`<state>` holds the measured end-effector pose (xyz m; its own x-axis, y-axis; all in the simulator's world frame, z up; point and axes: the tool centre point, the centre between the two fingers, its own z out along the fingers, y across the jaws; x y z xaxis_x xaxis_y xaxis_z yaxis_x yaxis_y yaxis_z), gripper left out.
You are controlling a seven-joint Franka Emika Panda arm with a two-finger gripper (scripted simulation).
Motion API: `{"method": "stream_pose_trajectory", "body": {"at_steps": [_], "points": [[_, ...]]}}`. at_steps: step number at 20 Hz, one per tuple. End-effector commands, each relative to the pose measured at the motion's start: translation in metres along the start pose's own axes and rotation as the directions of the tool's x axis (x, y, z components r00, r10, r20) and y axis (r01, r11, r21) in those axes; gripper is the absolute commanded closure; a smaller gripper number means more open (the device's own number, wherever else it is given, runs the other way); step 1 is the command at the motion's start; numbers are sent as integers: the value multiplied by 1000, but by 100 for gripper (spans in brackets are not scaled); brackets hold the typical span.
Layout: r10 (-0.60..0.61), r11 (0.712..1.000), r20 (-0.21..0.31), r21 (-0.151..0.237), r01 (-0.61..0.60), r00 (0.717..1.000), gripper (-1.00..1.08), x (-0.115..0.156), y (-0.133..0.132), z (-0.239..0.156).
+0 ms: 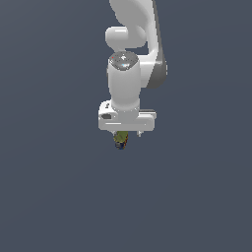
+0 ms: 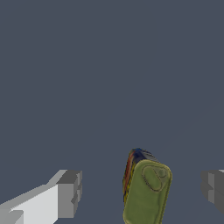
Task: Pick up the object and move it to a goal position.
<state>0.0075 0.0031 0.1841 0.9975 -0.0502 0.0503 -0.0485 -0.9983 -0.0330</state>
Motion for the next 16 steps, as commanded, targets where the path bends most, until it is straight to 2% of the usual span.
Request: {"method": "stream_pose_trajectory", "body": {"at_steps": [1,10,16], "points": [[0,1000,0,0,0,1000,-92,0,0,0],[-11,1000,27,9,11,1000,-92,-8,-6,0],[-9,1000,27,8,9,1000,-92,-8,-5,0]]}}
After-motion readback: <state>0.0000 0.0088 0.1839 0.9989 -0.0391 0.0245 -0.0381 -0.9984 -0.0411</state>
